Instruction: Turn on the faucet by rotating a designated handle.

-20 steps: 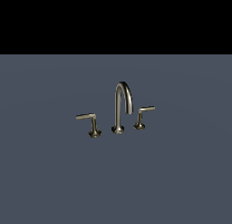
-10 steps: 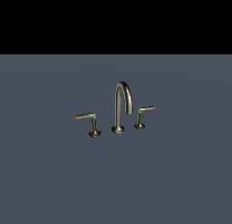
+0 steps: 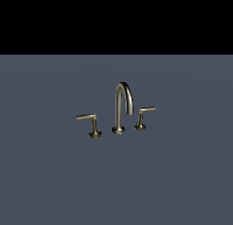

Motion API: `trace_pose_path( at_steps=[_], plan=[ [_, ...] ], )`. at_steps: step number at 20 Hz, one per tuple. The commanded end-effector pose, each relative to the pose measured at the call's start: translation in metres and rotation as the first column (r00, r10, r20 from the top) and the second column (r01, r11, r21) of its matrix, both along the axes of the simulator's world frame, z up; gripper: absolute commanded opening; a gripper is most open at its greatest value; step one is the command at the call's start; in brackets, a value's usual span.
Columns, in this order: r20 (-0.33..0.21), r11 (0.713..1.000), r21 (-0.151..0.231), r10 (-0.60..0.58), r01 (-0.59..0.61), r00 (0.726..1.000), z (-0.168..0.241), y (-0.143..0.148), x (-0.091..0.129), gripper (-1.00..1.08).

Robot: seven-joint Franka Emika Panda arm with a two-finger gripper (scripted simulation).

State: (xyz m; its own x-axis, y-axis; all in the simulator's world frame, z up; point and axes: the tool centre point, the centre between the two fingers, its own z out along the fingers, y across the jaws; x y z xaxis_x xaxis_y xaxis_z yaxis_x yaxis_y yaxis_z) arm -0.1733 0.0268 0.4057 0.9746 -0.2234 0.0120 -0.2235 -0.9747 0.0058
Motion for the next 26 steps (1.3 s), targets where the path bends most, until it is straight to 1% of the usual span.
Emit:
trace_pose_path(
  at_steps=[1, 7, 13, 17, 20, 26],
  plan=[
    [0.0, 0.998, 0.002, -0.065, 0.065, 0.998, -0.019, -0.001, 0.016, -1.0],
    [-0.001, 0.977, 0.005, -0.214, 0.214, 0.977, -0.064, -0.006, 0.054, -1.0],
    [-0.003, 0.937, 0.007, -0.35, 0.35, 0.937, -0.105, -0.017, 0.089, -1.0],
    [-0.004, 0.9, 0.008, -0.436, 0.436, 0.9, -0.133, -0.027, 0.111, -1.0],
    [-0.005, 0.867, 0.008, -0.498, 0.498, 0.867, -0.153, -0.036, 0.127, -1.0],
    [-0.006, 0.788, 0.008, -0.616, 0.616, 0.788, -0.194, -0.057, 0.157, -1.0]
  ],
)
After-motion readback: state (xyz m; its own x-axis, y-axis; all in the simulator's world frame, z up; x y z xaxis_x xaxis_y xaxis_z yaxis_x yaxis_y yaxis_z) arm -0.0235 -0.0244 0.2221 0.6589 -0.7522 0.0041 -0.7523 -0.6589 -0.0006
